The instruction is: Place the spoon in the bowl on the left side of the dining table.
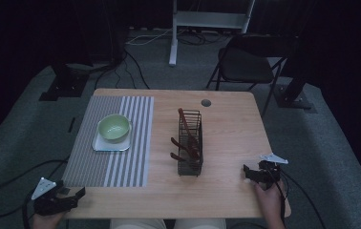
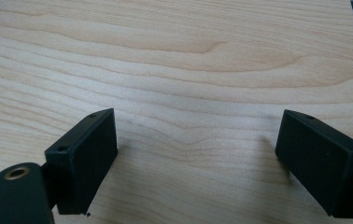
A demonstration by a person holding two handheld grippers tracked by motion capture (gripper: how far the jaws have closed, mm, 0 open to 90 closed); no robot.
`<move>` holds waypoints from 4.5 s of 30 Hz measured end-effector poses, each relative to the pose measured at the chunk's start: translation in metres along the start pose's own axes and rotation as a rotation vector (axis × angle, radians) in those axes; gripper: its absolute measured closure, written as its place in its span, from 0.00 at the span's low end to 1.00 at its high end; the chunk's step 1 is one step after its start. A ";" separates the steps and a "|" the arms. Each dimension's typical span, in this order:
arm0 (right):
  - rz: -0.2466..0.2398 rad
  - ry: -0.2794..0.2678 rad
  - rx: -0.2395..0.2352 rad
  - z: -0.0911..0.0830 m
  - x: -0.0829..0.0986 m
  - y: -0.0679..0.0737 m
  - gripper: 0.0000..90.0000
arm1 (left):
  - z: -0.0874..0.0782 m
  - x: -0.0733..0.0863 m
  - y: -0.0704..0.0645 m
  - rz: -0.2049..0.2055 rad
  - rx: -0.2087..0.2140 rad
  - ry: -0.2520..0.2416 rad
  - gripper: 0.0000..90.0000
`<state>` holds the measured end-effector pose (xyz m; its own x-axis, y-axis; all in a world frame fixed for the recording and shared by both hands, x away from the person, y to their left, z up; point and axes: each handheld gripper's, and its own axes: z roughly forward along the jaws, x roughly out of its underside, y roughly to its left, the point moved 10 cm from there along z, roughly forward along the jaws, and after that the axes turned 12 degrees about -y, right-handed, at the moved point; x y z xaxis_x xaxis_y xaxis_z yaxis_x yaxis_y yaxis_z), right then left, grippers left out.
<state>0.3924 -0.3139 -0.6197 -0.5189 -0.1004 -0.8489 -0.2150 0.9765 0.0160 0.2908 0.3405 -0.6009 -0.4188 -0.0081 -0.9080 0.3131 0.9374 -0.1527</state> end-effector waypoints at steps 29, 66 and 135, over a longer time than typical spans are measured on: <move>0.000 0.000 0.000 0.000 0.000 0.000 0.13 | 0.005 0.004 -0.005 -0.009 0.071 0.062 0.00; 0.000 0.000 0.000 0.000 0.000 0.000 0.13 | 0.017 -0.024 -0.043 0.012 0.160 0.014 0.00; 0.001 0.001 0.004 0.000 0.000 -0.001 0.13 | 0.072 -0.118 -0.128 0.145 0.358 -0.045 0.01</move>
<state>0.3924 -0.3145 -0.6198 -0.5200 -0.0992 -0.8484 -0.2107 0.9774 0.0148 0.3620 0.1960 -0.5021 -0.3130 0.0927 -0.9452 0.6474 0.7490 -0.1410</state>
